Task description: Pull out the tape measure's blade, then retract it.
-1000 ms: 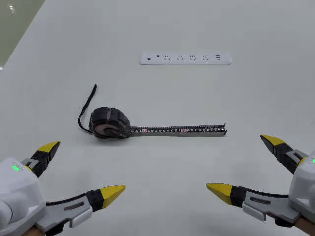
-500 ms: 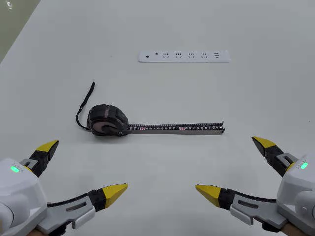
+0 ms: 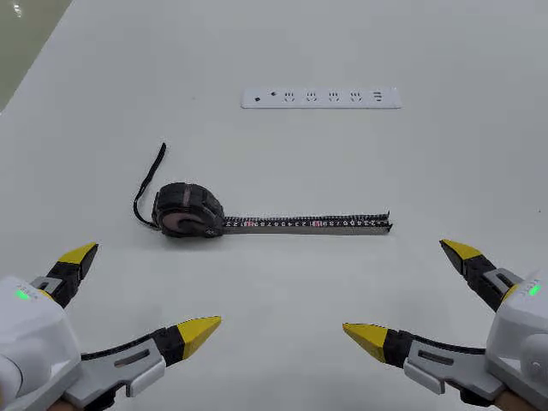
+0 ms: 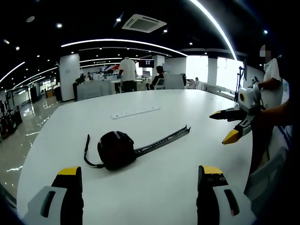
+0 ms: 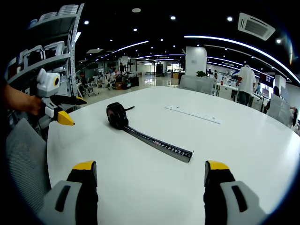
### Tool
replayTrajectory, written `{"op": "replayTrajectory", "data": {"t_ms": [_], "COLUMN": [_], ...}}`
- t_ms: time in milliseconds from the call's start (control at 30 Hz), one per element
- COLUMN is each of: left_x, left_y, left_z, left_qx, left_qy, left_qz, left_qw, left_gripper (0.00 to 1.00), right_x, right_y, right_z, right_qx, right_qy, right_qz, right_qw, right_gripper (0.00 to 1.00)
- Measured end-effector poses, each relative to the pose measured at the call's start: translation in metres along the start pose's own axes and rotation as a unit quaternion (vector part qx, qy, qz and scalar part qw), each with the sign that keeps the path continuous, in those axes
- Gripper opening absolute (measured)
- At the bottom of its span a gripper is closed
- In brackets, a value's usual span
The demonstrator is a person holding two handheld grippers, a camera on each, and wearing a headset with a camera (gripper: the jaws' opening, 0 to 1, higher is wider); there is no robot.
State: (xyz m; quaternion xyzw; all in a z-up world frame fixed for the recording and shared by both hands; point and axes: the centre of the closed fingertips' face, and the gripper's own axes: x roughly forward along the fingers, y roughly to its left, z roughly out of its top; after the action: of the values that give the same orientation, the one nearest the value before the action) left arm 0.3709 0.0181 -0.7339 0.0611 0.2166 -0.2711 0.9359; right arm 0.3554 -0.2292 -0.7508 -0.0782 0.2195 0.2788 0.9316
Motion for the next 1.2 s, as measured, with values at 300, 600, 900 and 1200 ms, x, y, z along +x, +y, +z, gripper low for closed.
{"op": "replayTrajectory", "data": {"t_ms": [300, 600, 900, 1200], "left_x": [0.001, 0.004, 0.016, 0.027], "left_y": [0.000, 0.000, -0.002, -0.002], "left_z": [0.000, 0.002, 0.005, 0.007], "left_qx": [0.000, -0.002, -0.005, -0.017], "left_qy": [0.000, -0.002, -0.004, -0.009], "left_qz": [-0.001, -0.003, -0.001, 0.009], "left_qw": [1.0000, 1.0000, 1.0000, 0.9998], "left_gripper": [1.00, 1.00, 1.00, 1.00], "right_x": [0.000, 0.002, 0.010, 0.016], "right_y": [0.000, 0.000, -0.010, -0.024], "right_z": [0.000, 0.000, -0.006, -0.009], "right_qx": [0.001, 0.002, 0.002, -0.001], "right_qy": [-0.001, 0.001, 0.007, 0.007], "right_qz": [0.000, 0.005, 0.025, 0.042], "right_qw": [1.0000, 1.0000, 0.9997, 0.9991], "right_gripper": [0.97, 0.97, 0.97, 0.95]}}
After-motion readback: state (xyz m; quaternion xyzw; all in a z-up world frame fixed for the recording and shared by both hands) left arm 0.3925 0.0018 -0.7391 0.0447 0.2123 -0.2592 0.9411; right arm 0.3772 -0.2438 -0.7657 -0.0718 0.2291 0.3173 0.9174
